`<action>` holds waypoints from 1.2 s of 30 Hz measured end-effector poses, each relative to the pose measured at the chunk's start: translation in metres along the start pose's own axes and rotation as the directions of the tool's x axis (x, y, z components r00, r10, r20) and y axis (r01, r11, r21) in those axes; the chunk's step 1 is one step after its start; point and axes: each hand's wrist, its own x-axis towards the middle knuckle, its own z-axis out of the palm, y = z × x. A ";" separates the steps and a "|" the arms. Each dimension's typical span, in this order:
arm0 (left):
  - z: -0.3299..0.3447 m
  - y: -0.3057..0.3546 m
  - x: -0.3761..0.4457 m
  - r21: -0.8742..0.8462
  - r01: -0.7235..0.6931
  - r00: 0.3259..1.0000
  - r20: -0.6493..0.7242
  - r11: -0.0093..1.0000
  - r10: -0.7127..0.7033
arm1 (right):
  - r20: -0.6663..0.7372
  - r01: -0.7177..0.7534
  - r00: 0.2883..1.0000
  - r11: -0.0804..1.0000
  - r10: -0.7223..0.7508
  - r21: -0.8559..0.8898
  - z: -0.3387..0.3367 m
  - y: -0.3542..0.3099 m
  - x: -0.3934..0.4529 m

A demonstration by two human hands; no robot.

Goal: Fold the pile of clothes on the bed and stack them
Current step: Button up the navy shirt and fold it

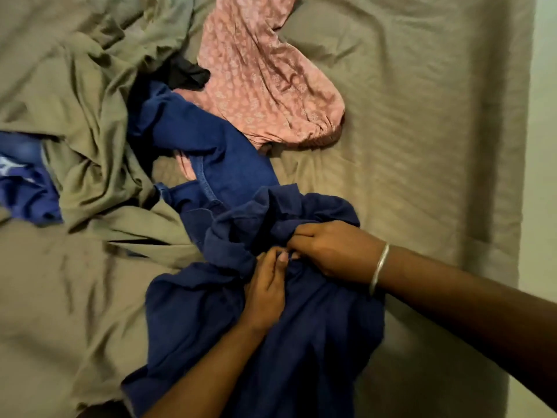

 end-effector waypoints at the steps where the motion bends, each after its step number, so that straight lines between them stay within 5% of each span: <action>1: 0.004 -0.001 0.000 0.012 0.004 1.000 -0.025 1.000 -0.003 | 0.001 -0.015 1.000 0.998 0.015 0.053 0.003 0.001 0.001; 10: 0.027 -0.012 0.007 0.142 -0.033 0.982 -0.178 0.989 0.058 | 0.122 -0.265 0.963 0.923 0.240 0.280 0.014 0.016 0.003; 25: 0.027 -0.004 0.004 0.330 -0.081 0.963 -0.217 0.941 0.159 | 0.118 -0.288 0.957 0.882 0.263 0.372 0.026 0.027 -0.002; 27: 0.026 -0.002 0.004 0.271 -0.042 0.974 -0.204 0.962 0.100 | 0.099 -0.287 0.958 0.876 0.270 0.388 0.027 0.026 -0.004; 32: 0.029 0.008 0.012 -0.295 0.200 0.972 -0.060 0.934 -0.227 | 0.077 -0.306 0.951 0.869 0.300 0.389 0.027 0.029 -0.002; 36: 0.023 0.008 0.016 -0.328 0.373 0.923 0.038 0.868 -0.382 | 0.074 -0.345 0.935 0.836 0.348 0.426 0.023 0.029 0.001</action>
